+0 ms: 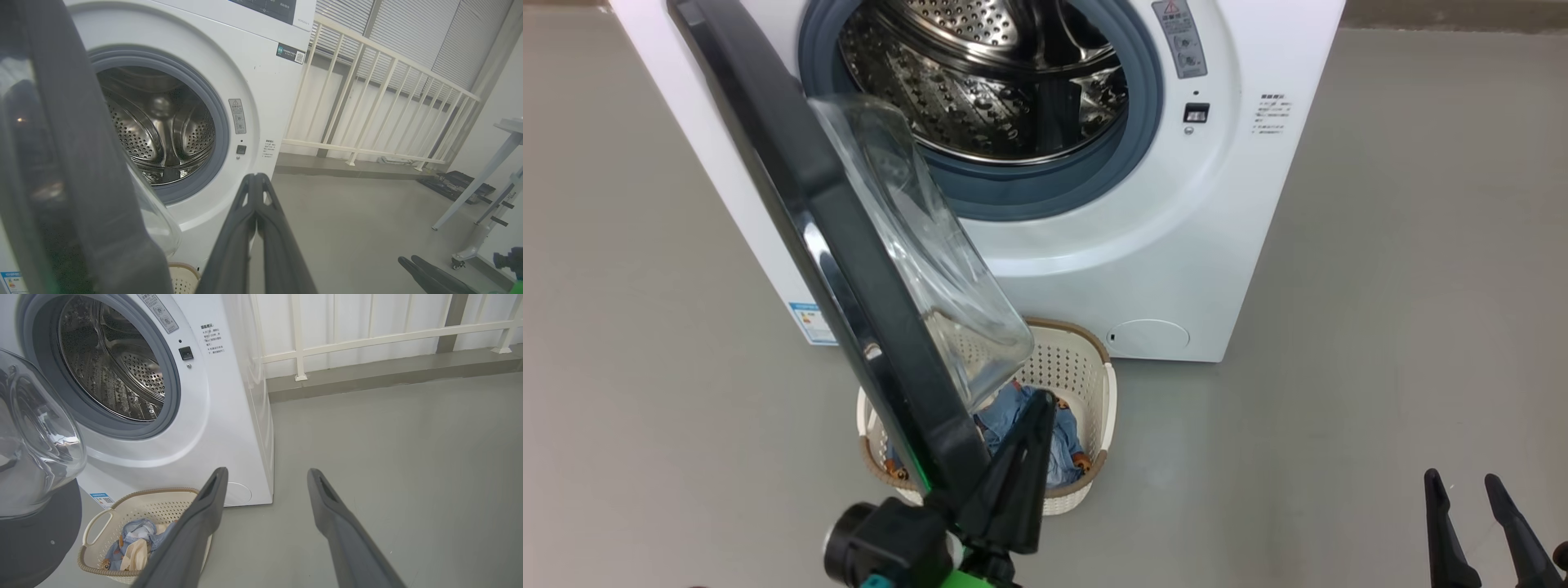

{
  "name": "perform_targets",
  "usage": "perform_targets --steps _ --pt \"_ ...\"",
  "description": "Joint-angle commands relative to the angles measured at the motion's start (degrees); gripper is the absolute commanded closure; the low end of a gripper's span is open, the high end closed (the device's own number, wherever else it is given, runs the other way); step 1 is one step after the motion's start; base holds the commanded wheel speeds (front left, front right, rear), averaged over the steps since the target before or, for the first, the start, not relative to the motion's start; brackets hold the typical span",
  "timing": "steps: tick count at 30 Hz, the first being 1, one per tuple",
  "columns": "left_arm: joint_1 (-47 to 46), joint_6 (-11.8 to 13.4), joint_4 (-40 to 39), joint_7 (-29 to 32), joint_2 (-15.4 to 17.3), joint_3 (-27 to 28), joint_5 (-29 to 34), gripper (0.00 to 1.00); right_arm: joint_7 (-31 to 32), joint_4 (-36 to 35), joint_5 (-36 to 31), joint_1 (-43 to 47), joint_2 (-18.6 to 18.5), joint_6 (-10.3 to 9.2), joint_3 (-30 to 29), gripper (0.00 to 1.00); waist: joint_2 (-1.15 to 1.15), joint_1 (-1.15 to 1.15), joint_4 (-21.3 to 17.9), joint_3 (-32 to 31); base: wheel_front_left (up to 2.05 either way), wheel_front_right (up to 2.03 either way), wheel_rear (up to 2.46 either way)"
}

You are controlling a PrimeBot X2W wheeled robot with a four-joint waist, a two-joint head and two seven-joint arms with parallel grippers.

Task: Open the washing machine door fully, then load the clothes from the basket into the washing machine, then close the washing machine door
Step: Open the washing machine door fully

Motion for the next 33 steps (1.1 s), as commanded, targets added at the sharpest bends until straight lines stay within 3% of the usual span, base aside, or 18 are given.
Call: perform_targets --steps 1,15,33 --pt "-1.9 0.8 -0.4 0.9 0.0 0.9 0.1 1.0 -0.7 -1.6 -0.1 -2.1 -1.5 0.09 1.0 0.0 0.0 0.0 0.3 0.4 0.0 0.0 0.0" --pt "-1.4 4.6 2.7 5.7 0.0 -2.4 1.1 1.0 -0.7 -1.9 0.8 -3.3 -2.7 0.09 0.9 0.0 0.0 0.0 2.8 3.3 0.0 0.0 0.0" --pt "-3.3 11.4 5.4 2.7 0.0 -3.5 0.5 1.0 -0.7 -1.8 1.3 -4.8 -3.7 0.09 0.9 0.0 0.0 0.0 6.7 6.2 0.0 0.0 0.0"
